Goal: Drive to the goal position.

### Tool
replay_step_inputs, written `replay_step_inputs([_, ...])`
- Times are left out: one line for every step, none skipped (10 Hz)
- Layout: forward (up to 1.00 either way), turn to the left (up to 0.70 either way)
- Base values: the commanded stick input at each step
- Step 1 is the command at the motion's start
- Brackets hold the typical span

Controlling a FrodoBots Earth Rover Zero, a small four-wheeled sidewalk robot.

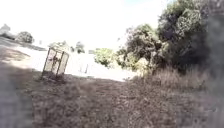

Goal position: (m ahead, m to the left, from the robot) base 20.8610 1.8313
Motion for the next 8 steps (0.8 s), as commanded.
replay_step_inputs([0.7, -0.32])
replay_step_inputs([0.7, -0.11])
replay_step_inputs([0.7, 0.0])
replay_step_inputs([0.7, 0.0])
replay_step_inputs([0.7, 0.0])
replay_step_inputs([0.7, 0.0])
replay_step_inputs([0.7, 0.0])
replay_step_inputs([0.7, 0.0])
